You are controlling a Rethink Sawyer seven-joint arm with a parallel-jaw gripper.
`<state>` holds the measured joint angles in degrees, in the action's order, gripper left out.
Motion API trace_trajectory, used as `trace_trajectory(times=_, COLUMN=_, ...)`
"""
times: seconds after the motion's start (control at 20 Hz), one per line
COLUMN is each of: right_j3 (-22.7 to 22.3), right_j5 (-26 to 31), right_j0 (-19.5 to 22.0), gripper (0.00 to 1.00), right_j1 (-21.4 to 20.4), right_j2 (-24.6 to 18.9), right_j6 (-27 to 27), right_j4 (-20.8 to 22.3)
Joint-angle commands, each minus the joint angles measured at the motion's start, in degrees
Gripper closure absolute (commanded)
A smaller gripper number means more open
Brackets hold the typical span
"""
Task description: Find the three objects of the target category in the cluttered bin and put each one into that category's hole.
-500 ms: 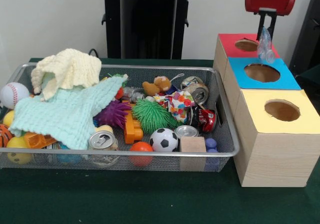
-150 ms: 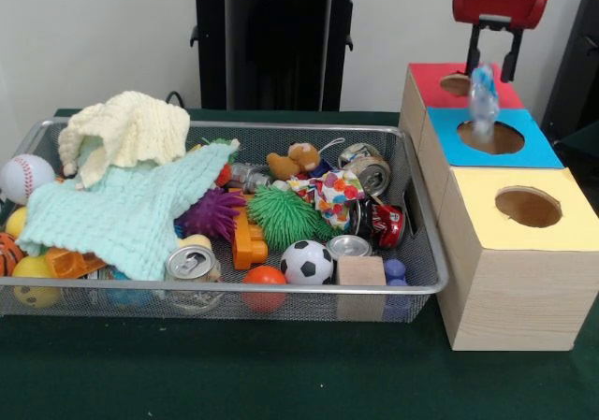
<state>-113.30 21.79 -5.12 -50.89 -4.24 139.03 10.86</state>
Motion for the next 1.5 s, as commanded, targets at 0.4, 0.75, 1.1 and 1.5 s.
trace_trajectory(times=0.4, right_j3=2.0, right_j5=-3.2, right_j0=-3.2, gripper=0.0, right_j1=1.5, right_j2=4.4, right_j6=8.9, right_j4=-2.6)
trace_trajectory(times=0.75, right_j3=1.5, right_j5=-3.6, right_j0=-2.5, gripper=0.0, right_j1=1.2, right_j2=3.9, right_j6=7.4, right_j4=-2.9)
trace_trajectory(times=1.1, right_j3=1.8, right_j5=-2.2, right_j0=3.9, gripper=0.0, right_j1=0.3, right_j2=-0.8, right_j6=-0.6, right_j4=-1.0)
trace_trajectory(times=1.5, right_j3=3.7, right_j5=-0.7, right_j0=10.9, gripper=1.0, right_j1=-0.4, right_j2=-6.5, right_j6=-9.0, right_j4=5.2)
